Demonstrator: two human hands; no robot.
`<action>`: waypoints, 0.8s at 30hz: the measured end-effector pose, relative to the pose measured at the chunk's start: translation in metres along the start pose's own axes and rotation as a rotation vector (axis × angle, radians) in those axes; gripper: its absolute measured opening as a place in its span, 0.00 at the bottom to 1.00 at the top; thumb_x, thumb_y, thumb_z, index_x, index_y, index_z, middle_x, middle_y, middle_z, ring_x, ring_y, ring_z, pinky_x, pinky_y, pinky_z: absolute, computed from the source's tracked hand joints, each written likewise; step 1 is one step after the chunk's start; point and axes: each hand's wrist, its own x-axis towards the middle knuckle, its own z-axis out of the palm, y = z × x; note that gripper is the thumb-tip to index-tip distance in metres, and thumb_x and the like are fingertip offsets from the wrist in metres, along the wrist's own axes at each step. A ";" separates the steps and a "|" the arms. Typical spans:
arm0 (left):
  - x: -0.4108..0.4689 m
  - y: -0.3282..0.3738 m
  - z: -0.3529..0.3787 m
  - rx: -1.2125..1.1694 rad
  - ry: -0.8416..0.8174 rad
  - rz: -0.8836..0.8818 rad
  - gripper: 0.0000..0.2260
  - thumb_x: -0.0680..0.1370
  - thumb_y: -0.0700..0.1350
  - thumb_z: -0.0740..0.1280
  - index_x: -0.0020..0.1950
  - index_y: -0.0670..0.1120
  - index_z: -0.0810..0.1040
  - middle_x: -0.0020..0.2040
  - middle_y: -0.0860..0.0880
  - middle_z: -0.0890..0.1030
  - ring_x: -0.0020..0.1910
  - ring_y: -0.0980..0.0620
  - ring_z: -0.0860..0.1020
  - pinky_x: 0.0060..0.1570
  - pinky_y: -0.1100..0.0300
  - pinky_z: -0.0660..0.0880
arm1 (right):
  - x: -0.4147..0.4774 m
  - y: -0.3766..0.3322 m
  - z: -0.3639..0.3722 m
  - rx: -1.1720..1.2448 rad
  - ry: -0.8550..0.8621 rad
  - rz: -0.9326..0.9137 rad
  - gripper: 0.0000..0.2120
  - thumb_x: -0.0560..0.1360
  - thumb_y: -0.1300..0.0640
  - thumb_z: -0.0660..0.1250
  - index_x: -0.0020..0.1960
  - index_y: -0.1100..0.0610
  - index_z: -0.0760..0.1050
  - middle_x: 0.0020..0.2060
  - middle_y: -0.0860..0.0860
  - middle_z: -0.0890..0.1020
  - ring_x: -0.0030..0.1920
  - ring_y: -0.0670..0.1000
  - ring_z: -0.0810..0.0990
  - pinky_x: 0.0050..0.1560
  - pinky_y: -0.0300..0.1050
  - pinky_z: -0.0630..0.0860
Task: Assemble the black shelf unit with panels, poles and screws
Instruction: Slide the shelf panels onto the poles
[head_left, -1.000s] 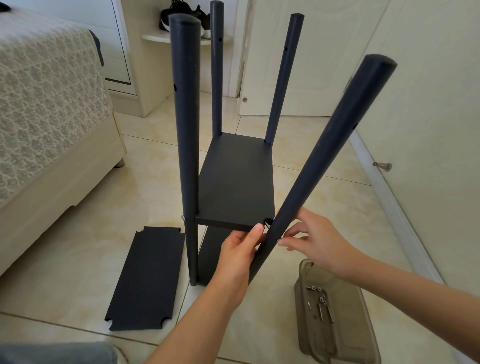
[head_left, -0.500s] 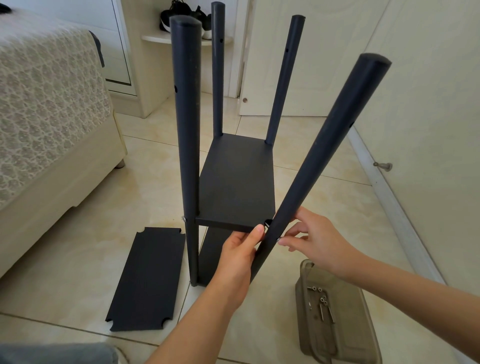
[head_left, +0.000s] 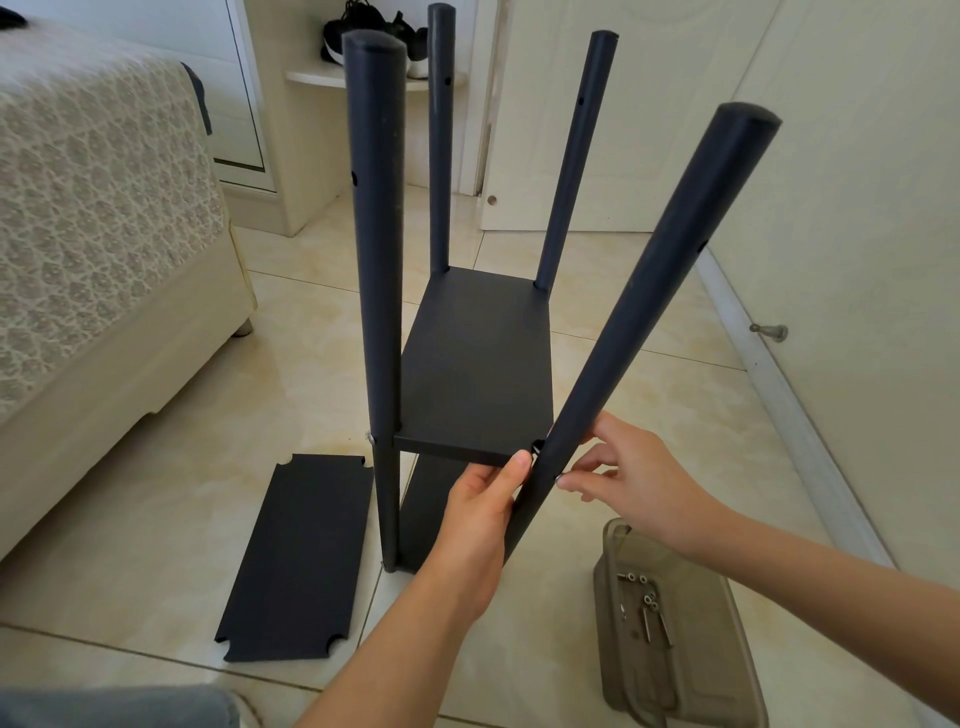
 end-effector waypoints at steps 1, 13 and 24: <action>0.000 0.000 0.000 0.003 -0.002 0.007 0.12 0.79 0.50 0.66 0.59 0.47 0.80 0.52 0.51 0.86 0.51 0.57 0.84 0.41 0.72 0.76 | 0.000 0.000 0.000 0.003 0.000 -0.001 0.24 0.74 0.57 0.73 0.49 0.32 0.63 0.43 0.34 0.77 0.41 0.32 0.79 0.33 0.23 0.72; 0.000 -0.002 -0.002 0.052 0.031 0.010 0.10 0.78 0.52 0.68 0.56 0.50 0.81 0.49 0.55 0.86 0.49 0.60 0.84 0.42 0.71 0.76 | 0.002 -0.001 0.002 -0.006 0.000 0.001 0.22 0.74 0.53 0.73 0.49 0.31 0.64 0.45 0.32 0.75 0.47 0.31 0.77 0.35 0.24 0.74; -0.010 0.006 -0.002 0.136 0.025 -0.010 0.08 0.81 0.45 0.68 0.60 0.49 0.79 0.50 0.56 0.86 0.48 0.61 0.84 0.39 0.74 0.76 | 0.006 -0.002 -0.002 0.224 -0.154 0.071 0.23 0.75 0.63 0.71 0.56 0.36 0.71 0.48 0.32 0.82 0.51 0.33 0.80 0.42 0.24 0.74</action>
